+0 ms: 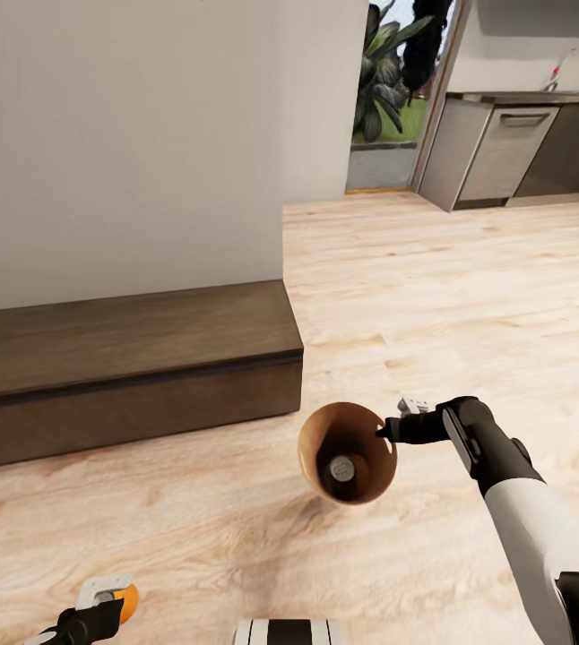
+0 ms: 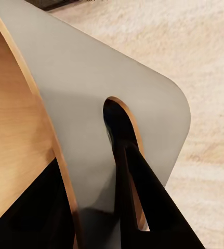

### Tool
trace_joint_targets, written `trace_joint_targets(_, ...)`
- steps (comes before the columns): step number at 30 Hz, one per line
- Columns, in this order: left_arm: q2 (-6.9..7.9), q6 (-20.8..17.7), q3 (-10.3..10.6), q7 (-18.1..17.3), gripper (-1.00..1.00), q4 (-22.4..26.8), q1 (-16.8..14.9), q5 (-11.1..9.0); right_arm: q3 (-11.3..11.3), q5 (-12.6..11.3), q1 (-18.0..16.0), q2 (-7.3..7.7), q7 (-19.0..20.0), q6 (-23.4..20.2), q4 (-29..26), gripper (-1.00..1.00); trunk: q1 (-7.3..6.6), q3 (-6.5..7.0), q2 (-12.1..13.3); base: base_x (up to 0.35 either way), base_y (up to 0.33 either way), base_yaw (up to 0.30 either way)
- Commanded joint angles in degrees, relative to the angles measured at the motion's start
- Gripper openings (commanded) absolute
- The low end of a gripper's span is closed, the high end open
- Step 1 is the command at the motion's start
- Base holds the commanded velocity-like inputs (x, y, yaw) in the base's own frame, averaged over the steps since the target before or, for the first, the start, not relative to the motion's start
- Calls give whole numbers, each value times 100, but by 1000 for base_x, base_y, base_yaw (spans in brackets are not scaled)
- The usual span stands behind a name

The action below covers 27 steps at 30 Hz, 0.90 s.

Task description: Put the three can of soda from the living room inside the tash can in the kitchen.

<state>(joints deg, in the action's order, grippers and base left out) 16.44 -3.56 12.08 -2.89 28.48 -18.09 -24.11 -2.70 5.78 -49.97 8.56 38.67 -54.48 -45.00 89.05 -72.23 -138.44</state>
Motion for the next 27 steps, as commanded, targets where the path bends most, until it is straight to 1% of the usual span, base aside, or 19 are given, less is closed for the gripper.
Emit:
trace_joint_targets(1,0,0,1,-1,-100,-1,0,3,-3,-130,0,-2,17,-44,-2,-100,-23,19,41,0,0,0)
trace_joint_targets(22,0,3,13,-6,-100,0,-1,11,-47,-156,5,37,17,-47,6,-100,-484,396,884,0,0,0)
trace_joint_targets(27,3,1,13,-26,-100,0,-2,-5,-54,-157,5,40,17,-278,8,-100,-594,486,1084,0,0,0)
